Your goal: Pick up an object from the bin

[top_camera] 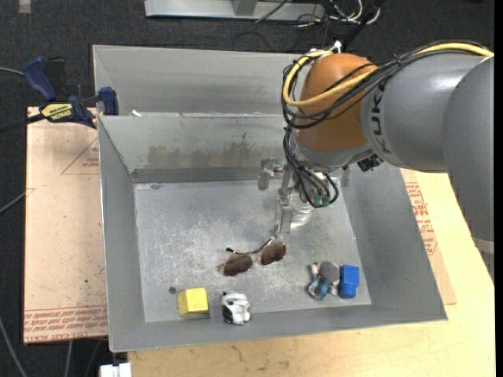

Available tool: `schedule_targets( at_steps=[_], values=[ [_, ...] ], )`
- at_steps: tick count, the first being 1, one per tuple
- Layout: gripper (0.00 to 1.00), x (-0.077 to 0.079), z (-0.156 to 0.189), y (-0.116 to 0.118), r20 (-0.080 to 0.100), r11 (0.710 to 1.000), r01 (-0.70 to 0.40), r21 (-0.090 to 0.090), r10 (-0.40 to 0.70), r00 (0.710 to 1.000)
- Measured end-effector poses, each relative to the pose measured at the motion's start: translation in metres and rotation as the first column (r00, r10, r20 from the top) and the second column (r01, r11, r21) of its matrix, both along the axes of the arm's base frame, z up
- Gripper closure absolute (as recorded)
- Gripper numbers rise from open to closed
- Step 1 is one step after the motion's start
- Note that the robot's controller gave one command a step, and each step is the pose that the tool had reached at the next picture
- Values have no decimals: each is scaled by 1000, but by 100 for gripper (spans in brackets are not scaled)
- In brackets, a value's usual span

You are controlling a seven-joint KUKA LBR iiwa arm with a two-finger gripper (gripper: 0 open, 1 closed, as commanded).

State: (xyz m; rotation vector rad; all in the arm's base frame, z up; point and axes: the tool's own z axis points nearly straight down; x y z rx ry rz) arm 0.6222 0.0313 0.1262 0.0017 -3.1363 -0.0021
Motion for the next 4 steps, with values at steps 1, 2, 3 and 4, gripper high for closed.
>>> schedule_targets(
  at_steps=[1,2,3,4],
  values=[
    [0,2,5,0,7,1000,1,0,-1,1000],
    [0,-18,-32,18,13,967,-256,-2,256,967],
    [0,-31,-49,27,4,921,-390,1,390,921],
    [0,-31,-28,49,8,901,-434,-1,434,901]
  ],
)
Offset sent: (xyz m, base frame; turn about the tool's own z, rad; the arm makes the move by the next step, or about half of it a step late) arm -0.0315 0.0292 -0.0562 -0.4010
